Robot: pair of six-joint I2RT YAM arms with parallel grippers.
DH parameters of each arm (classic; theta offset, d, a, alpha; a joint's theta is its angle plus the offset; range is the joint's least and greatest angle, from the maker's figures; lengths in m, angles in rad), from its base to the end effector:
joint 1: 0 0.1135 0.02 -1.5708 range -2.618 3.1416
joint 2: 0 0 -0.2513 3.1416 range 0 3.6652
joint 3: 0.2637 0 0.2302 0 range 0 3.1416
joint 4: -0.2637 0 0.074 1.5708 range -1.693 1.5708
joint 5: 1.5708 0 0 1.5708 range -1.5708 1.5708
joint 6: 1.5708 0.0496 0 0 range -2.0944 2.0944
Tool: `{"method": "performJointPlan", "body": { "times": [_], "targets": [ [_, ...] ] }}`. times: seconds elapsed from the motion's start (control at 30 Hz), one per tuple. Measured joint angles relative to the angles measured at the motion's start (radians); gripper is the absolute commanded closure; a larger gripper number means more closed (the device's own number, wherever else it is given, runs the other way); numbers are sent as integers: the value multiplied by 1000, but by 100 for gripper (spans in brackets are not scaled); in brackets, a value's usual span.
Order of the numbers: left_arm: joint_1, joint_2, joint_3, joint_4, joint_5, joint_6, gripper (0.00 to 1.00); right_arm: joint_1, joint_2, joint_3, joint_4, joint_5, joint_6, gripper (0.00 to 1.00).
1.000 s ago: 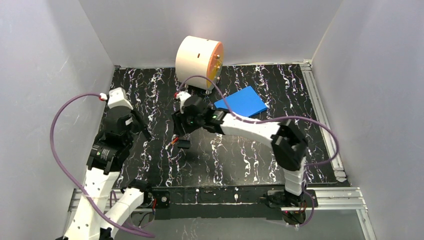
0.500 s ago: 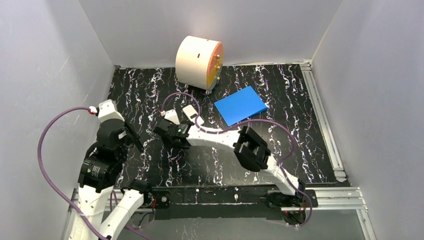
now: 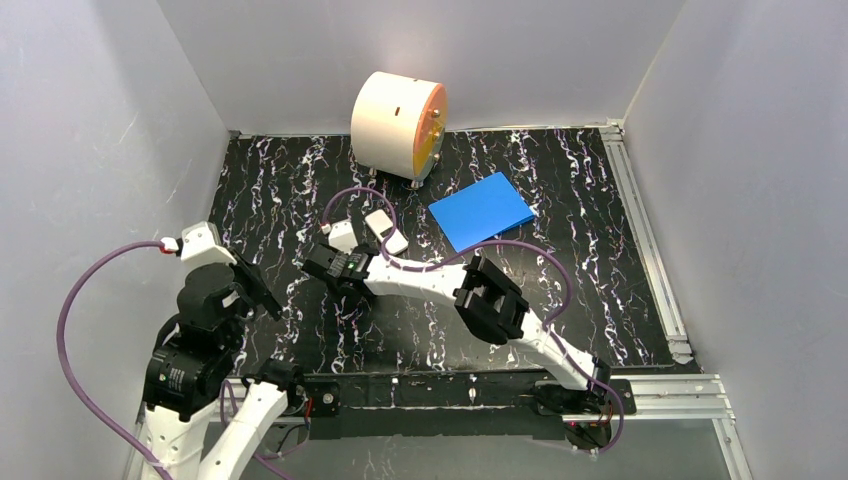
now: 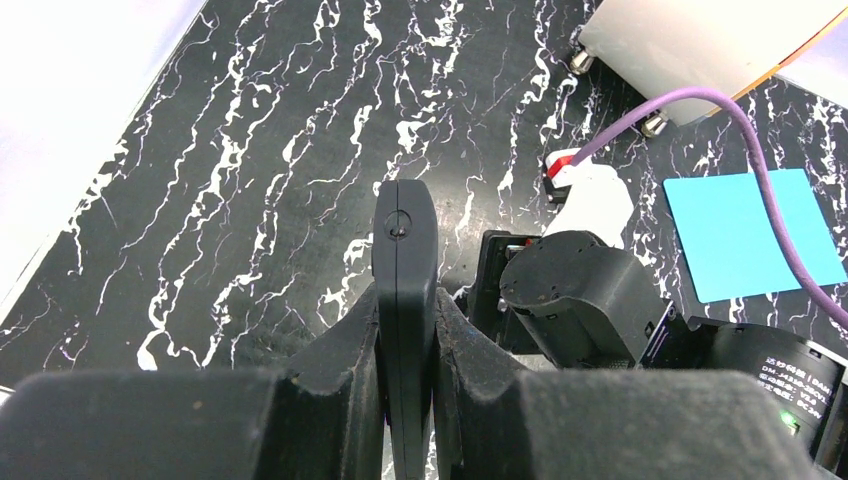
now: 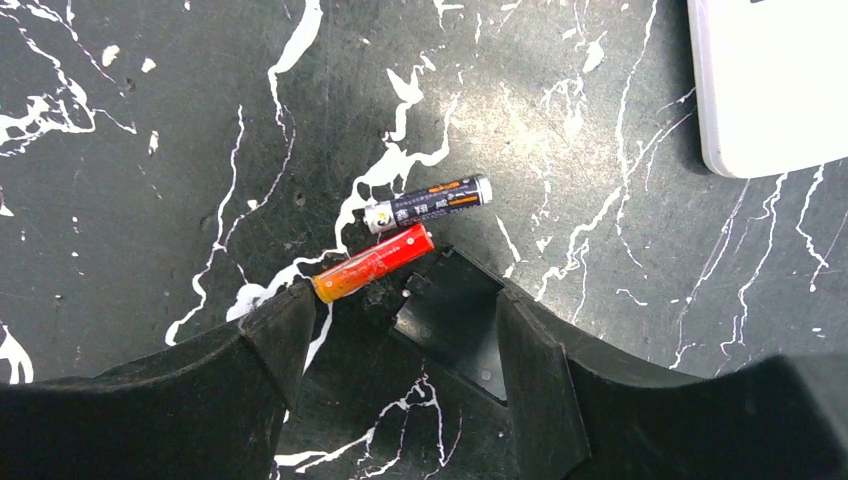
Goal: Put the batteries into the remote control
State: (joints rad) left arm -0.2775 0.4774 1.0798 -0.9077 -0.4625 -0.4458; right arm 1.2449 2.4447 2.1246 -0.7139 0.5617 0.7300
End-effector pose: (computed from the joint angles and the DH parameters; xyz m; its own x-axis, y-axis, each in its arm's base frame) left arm 0.0626 0.0052 0.3687 -0.1901 -0.3471 -0.9184 -0.2727 0.9173 -0.2902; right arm 0.1857 0.4670 0.1622 -0.6816 -0.2539 -0.6863 -0.3490 0.9371 -0.0001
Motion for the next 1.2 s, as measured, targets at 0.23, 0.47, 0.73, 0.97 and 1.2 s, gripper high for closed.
{"method": "performJointPlan", "body": {
  "times": [0.23, 0.47, 0.73, 0.97, 1.2],
  "targets": [
    [0, -1, 0, -13, 3, -1, 100, 6, -2, 0, 29, 23, -5, 25],
    [0, 2, -2, -13, 8, -1, 100, 7, -2, 0, 56, 35, -34, 32],
    [0, 11, -8, -13, 18, 0, 100, 7, 13, 26, 66, 40, -96, 32],
    [0, 12, -14, -12, 18, 0, 100, 5, 18, 26, 65, 31, -110, 34],
    [0, 12, -23, -11, 23, 0, 100, -7, 19, 5, 69, 3, -103, 44]
  ]
}}
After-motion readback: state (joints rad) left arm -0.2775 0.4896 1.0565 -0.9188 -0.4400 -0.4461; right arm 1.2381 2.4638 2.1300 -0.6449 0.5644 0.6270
